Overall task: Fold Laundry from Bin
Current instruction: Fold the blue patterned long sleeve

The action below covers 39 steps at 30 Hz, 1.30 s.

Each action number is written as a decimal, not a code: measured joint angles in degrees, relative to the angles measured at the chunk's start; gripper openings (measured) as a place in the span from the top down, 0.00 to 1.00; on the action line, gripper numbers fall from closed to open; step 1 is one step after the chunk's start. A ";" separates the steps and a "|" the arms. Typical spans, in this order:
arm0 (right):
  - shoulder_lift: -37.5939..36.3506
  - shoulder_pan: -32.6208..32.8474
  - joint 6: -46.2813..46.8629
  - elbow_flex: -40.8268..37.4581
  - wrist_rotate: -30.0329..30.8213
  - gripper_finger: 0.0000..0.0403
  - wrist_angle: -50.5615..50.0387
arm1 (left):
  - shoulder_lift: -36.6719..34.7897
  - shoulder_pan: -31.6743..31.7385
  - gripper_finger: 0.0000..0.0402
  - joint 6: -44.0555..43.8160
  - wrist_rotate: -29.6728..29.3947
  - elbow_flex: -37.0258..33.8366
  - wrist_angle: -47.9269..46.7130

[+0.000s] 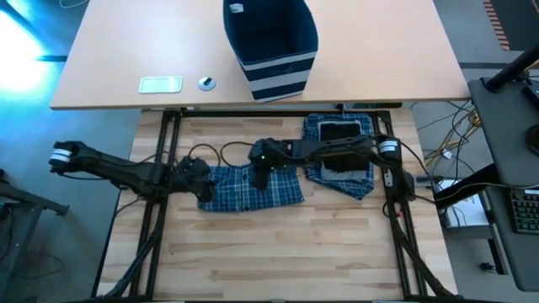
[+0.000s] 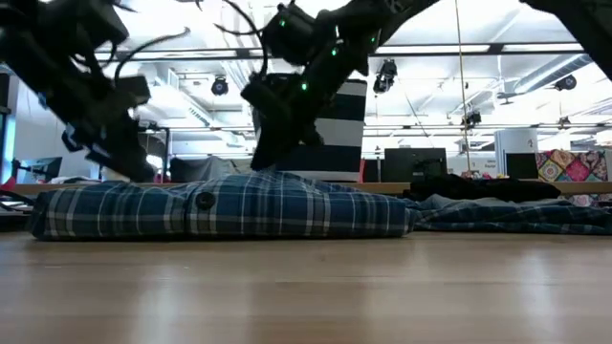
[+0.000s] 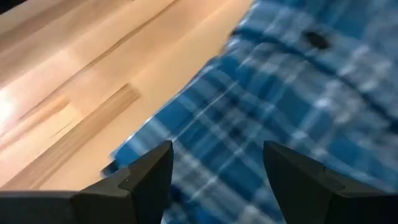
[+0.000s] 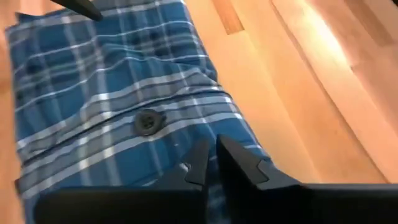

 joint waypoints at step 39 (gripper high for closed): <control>-10.82 -2.83 6.18 -4.75 -0.68 0.96 -31.29 | 7.79 -2.81 0.42 4.77 -5.03 7.32 6.12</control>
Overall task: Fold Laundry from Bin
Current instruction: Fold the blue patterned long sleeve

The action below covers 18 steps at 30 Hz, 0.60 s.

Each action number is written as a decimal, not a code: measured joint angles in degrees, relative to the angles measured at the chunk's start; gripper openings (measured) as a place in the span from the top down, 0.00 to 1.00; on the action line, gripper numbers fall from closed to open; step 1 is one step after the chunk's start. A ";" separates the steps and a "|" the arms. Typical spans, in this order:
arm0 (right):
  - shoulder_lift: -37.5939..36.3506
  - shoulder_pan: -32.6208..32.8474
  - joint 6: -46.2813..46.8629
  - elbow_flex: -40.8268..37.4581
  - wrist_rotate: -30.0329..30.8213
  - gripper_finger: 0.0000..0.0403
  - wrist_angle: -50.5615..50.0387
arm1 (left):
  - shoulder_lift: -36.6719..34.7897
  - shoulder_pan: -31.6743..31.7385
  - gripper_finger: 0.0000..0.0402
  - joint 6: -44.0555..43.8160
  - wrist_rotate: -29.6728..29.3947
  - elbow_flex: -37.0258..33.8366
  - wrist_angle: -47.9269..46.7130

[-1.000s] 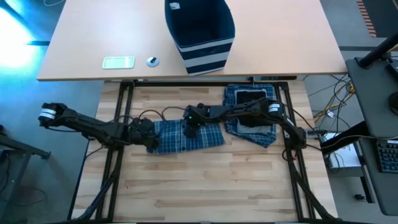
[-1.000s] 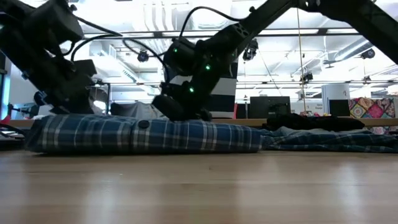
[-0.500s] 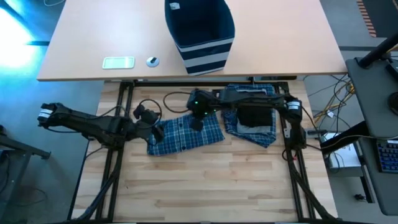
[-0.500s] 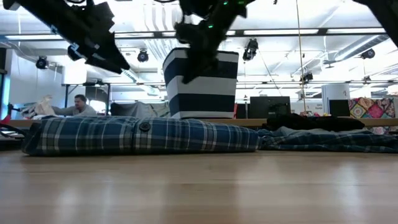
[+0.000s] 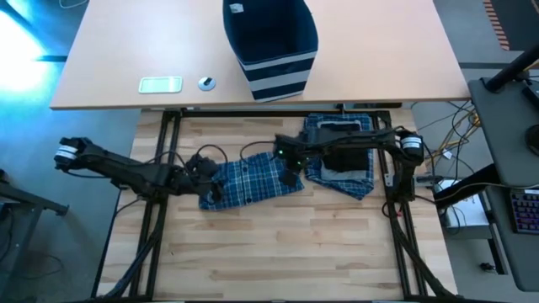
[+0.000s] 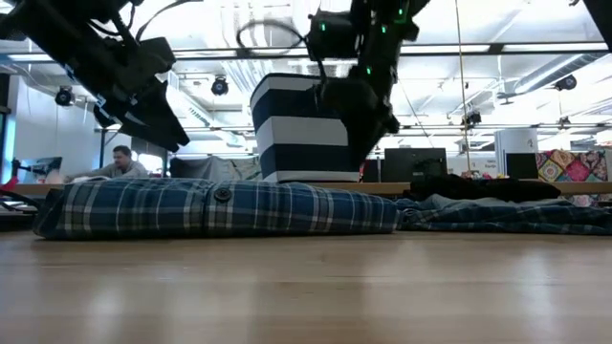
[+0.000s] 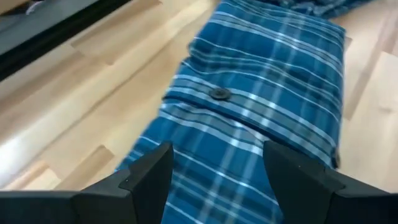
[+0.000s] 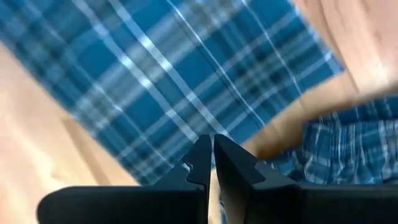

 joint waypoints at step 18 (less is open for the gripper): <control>-5.50 1.67 3.68 -2.49 6.51 0.96 4.18 | 1.30 -4.38 0.42 -4.84 0.23 0.25 0.01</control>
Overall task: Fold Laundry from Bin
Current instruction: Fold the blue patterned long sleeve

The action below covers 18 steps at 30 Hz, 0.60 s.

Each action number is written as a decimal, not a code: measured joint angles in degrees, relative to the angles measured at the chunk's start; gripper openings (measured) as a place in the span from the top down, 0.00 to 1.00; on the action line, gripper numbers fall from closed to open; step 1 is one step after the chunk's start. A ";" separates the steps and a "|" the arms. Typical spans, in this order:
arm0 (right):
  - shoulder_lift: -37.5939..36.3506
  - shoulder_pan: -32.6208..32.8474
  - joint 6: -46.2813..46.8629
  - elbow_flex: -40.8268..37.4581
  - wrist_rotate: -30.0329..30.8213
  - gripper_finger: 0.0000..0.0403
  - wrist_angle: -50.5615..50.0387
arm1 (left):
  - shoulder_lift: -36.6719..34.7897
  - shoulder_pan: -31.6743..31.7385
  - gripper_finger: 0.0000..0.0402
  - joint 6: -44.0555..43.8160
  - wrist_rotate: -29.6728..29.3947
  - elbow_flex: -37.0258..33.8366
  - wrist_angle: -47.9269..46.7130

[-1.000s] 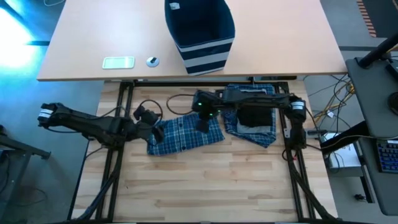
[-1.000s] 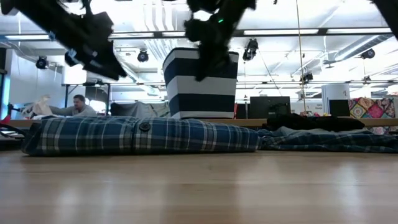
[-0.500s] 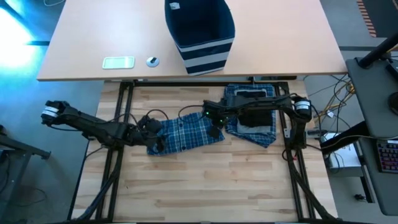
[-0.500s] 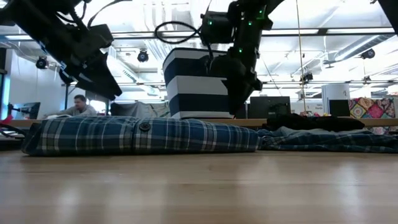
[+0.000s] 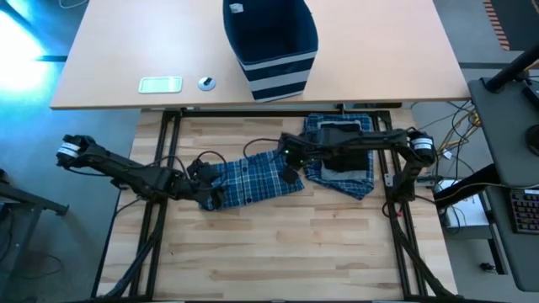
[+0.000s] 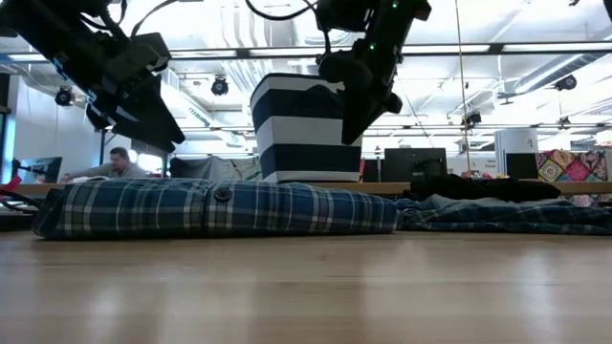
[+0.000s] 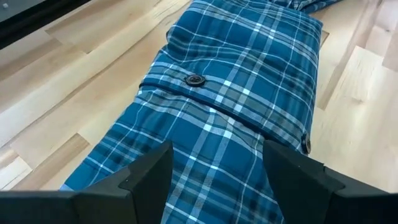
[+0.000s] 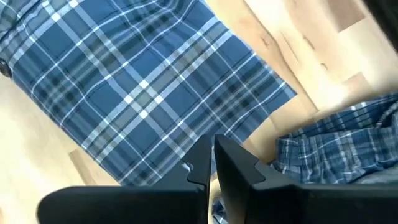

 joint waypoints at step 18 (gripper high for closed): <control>-1.76 1.04 0.26 -0.09 0.77 0.96 1.86 | -0.04 0.00 0.42 1.98 0.27 0.00 0.01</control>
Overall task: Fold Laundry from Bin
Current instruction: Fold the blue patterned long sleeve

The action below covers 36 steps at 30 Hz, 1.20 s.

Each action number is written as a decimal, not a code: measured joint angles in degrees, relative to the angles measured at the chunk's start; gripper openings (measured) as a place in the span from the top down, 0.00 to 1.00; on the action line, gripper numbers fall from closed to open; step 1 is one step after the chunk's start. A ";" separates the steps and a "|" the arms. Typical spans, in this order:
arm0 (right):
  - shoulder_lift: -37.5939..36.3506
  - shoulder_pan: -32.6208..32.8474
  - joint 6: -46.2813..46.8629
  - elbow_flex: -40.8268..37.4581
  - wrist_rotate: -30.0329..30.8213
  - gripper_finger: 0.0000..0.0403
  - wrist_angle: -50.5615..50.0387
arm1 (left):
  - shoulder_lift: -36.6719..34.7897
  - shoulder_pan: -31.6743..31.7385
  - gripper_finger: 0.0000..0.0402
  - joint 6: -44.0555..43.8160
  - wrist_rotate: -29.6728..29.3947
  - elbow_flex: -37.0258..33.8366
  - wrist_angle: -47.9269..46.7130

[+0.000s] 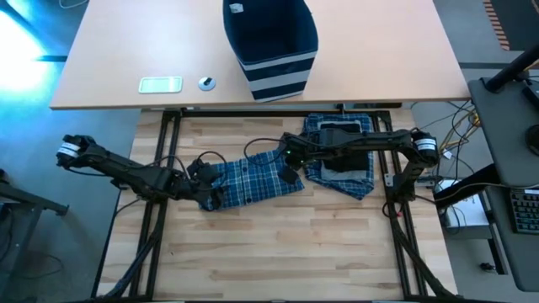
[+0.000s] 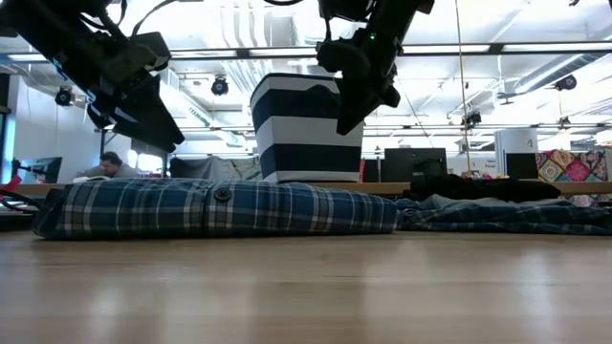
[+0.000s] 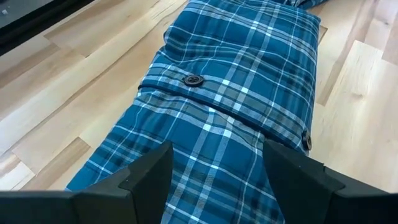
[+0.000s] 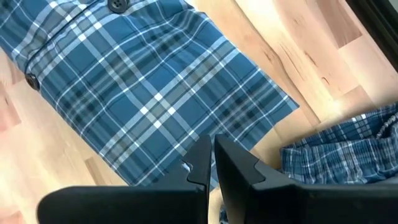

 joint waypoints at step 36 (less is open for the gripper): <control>-0.02 3.08 5.04 0.00 -3.44 0.96 -1.55 | 0.62 0.27 0.42 0.42 8.02 5.13 -10.57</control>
